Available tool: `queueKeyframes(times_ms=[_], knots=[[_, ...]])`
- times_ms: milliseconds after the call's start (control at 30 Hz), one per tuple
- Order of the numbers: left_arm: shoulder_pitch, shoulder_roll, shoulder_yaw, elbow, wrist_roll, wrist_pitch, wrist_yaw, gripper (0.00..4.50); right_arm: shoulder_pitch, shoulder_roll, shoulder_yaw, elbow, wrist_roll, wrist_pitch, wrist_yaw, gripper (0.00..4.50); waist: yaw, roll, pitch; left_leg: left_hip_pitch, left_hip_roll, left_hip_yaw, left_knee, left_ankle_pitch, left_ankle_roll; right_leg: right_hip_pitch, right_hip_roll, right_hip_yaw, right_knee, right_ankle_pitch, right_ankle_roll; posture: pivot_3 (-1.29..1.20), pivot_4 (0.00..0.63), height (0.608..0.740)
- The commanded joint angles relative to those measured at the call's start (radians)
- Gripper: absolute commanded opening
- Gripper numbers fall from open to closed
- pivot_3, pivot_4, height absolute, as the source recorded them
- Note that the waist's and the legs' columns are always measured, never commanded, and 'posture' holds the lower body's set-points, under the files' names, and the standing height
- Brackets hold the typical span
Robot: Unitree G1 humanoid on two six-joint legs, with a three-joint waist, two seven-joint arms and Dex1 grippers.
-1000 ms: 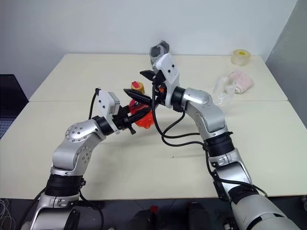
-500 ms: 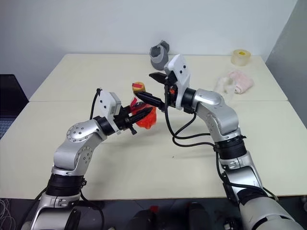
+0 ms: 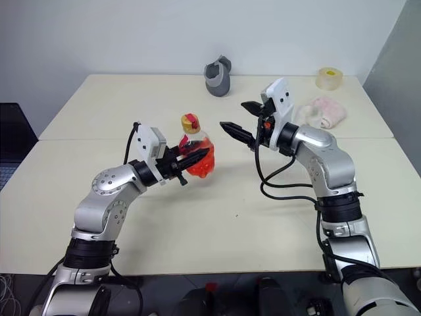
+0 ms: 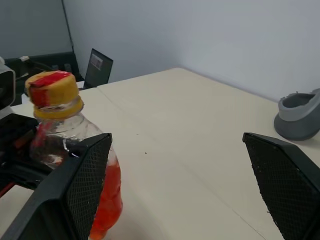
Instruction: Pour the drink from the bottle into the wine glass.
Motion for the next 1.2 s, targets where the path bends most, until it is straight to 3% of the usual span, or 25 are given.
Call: queueKeyframes(times_ms=[33,300,767,1200], knots=[[-0.018,0.007,0.019,-0.046,-0.009,-0.027,-0.006,1.01,0.003,0.031,0.005,-0.099,0.087,0.043,0.048,4.48,0.0,0.0,0.0,0.0,0.0,0.0,0.0,0.0,0.0,0.0,0.0,0.0,0.0,0.0,0.0,0.0,0.15,0.74],[-0.026,0.008,0.017,-0.038,-0.007,-0.029,-0.01,1.01,-0.034,0.139,0.044,-0.122,0.102,0.06,0.014,4.48,0.0,0.0,0.0,0.0,0.0,-0.001,0.0,0.0,0.0,0.0,0.0,0.0,0.0,0.0,0.0,0.0,0.15,0.74],[-0.009,0.0,0.015,-0.06,-0.007,-0.025,-0.006,1.01,-0.098,0.206,0.079,-0.007,0.021,-0.029,-0.002,4.48,0.0,0.0,0.0,0.0,0.0,-0.001,0.0,0.0,0.0,0.0,0.0,0.0,0.0,0.0,0.0,0.0,0.15,0.74],[0.007,-0.007,0.015,-0.076,-0.014,-0.02,0.007,1.01,-0.094,0.151,0.05,0.025,-0.018,-0.046,-0.008,4.48,0.0,0.0,0.0,0.0,0.0,-0.001,0.0,0.0,0.0,0.0,0.0,0.0,0.0,0.0,0.0,0.0,0.15,0.74]])
